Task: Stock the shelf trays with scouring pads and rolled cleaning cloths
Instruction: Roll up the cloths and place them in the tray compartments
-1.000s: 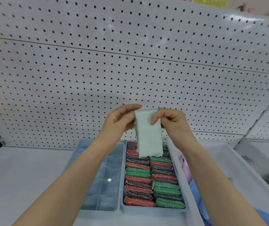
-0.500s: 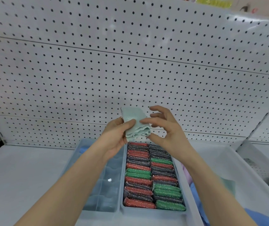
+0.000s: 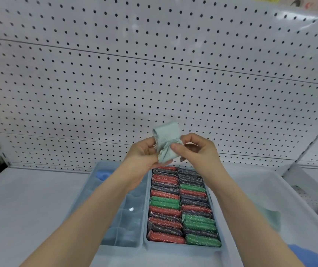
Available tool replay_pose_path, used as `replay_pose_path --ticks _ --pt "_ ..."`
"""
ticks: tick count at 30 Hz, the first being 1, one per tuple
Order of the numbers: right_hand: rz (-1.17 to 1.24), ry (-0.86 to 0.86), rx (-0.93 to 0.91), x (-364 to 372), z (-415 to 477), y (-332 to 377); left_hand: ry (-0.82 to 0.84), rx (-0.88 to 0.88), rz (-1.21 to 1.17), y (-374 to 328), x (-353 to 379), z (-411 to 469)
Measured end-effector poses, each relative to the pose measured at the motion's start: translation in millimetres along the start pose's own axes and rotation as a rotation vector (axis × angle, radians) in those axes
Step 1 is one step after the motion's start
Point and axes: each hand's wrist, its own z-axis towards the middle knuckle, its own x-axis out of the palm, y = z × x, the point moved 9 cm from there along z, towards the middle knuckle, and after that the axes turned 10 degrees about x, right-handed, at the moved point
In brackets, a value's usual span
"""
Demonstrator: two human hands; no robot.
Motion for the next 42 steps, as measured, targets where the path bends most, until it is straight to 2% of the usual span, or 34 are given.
replay_pose_path --ticks 6,7,9,11,13,15,19,21,23,26,30,32,36,40,42 --pt "0.172 0.001 0.036 1 -2 -10 0.003 -0.002 -0.101 9 -3 -5" --pt "0.177 -0.014 0.038 1 -2 -13 0.004 0.01 -0.065 11 -4 -6" --pt "0.163 -0.043 0.04 1 -1 -18 -0.015 0.046 0.16 13 -7 -9" --pt "0.142 -0.051 0.037 2 -2 -22 -0.091 0.071 0.315 14 -12 -11" --pt "0.168 -0.025 0.066 6 -2 -26 -0.169 0.075 0.245 16 -19 -11" --pt "0.257 0.056 0.161 11 -3 -34 -0.181 0.074 0.166 16 -24 -12" --pt "0.375 0.34 0.341 30 -8 -48 -0.103 0.056 0.107 20 -30 -19" --pt "0.327 0.35 0.339 34 -9 -53 -0.111 0.051 0.106 25 -39 -22" --pt "0.286 0.287 0.302 36 -8 -56 -0.128 0.072 0.144 27 -48 -26" --pt "0.21 0.279 0.175 45 -9 -54 -0.107 0.086 0.215 29 -57 -33" --pt "-0.017 0.227 0.079 57 -7 -61 -0.185 -0.036 0.059 51 -75 -37" --pt "-0.061 0.221 0.106 65 -6 -70 -0.184 -0.066 0.053 60 -82 -39" --pt "-0.12 0.275 0.247 79 -2 -98 -0.186 -0.067 0.237 80 -106 -48" --pt "-0.298 0.541 0.385 110 -6 -129 -0.127 -0.102 0.363 101 -127 -55" --pt "-0.383 0.585 0.416 120 -2 -144 -0.1 -0.116 0.43 109 -137 -55"
